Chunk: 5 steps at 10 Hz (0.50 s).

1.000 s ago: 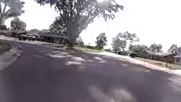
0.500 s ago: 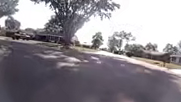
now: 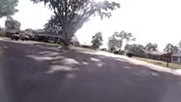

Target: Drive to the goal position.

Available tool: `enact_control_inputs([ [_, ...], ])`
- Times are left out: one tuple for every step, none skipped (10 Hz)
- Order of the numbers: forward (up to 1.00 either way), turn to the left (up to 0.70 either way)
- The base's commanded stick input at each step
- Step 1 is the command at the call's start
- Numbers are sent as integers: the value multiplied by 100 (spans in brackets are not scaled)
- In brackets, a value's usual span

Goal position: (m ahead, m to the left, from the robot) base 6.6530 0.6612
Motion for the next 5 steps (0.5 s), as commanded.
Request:
enact_control_inputs([
  [100,0],
  [100,0],
  [100,0],
  [100,0],
  [100,0],
])
